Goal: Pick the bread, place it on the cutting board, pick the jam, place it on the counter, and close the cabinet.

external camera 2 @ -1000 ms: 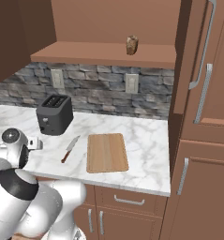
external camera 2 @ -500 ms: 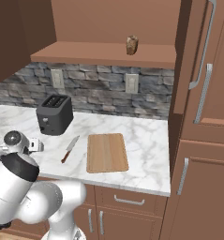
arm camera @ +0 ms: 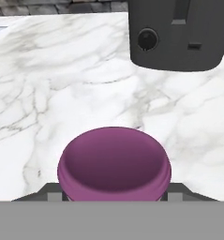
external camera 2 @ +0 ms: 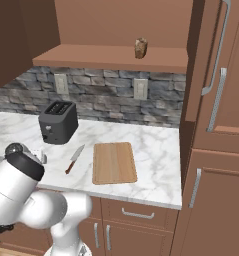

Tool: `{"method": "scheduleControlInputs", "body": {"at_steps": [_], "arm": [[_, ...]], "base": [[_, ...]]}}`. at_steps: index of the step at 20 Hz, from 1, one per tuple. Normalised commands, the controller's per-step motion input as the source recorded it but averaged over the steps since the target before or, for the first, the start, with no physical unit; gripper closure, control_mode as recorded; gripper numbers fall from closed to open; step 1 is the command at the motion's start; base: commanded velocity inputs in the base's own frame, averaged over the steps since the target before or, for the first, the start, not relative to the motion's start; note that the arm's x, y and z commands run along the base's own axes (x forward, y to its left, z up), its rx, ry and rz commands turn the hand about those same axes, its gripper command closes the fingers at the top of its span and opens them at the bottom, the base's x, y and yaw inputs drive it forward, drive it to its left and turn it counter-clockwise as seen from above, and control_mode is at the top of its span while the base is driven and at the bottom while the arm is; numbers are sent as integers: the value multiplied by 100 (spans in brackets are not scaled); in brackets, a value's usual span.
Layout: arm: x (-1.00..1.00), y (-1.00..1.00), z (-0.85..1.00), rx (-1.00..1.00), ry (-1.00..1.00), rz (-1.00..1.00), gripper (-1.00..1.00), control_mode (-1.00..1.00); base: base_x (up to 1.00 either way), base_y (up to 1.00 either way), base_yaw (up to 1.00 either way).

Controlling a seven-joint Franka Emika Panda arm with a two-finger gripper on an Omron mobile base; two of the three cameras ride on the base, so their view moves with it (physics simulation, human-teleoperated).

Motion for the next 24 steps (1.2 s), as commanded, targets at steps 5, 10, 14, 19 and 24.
{"method": "scheduleControlInputs", "body": {"at_steps": [5,10,14,19,24], "arm": [[0,3,-8,0,0,0,100,-100],[1,4,-9,0,0,0,100,-100],[1,4,-7,0,0,0,100,-100],[2,3,-8,0,0,0,100,-100],[2,3,-8,0,0,0,100,-100]], "base": [[0,0,0],[0,0,0],[0,0,0],[0,0,0],[0,0,0]]}}
